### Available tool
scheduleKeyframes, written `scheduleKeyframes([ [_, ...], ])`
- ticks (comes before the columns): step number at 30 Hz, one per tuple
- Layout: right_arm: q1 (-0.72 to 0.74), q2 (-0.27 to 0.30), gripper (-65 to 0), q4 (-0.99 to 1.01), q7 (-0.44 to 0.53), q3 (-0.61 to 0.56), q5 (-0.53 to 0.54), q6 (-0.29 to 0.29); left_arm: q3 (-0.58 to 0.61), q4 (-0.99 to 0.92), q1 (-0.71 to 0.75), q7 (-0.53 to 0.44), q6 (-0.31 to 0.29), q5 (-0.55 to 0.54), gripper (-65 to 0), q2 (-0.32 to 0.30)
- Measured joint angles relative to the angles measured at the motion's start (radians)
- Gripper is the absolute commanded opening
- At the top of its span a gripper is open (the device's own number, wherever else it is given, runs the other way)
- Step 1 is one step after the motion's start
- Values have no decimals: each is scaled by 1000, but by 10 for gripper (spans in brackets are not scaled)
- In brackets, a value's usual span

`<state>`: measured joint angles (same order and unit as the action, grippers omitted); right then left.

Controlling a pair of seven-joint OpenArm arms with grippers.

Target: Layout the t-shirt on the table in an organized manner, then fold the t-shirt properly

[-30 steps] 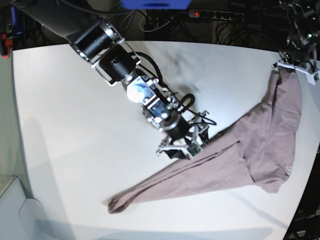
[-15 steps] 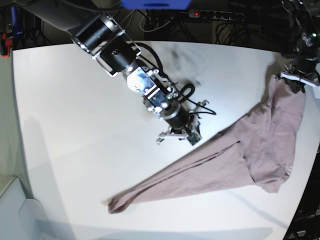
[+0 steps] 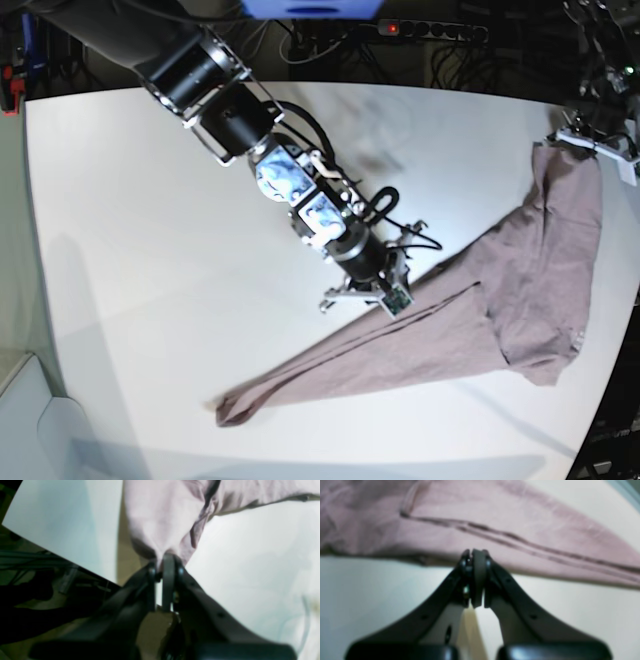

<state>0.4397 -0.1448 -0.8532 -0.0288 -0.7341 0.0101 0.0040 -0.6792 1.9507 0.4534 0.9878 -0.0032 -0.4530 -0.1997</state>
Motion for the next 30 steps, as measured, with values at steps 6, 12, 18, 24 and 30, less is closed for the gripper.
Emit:
scheduleKeyframes([
  [6,34,-3,-650,94,0,1,119,2,0,0,-34,7,0,11,-648,19],
  [12,30,2,-650,114,0,5,126,0,0,0,-88,20,0,10,-648,18],
  [18,-88,83,-650,-79,-39,100,126,0,-2,10,-154,41,0,4,-648,9],
  [24,-121,124,-650,-149,-118,173,126,0,-5,-1,-89,79,1,10,-645,15],
  [30,-119,126,-650,-152,-121,204,126,0,-5,-18,-35,80,1,11,-490,13],
])
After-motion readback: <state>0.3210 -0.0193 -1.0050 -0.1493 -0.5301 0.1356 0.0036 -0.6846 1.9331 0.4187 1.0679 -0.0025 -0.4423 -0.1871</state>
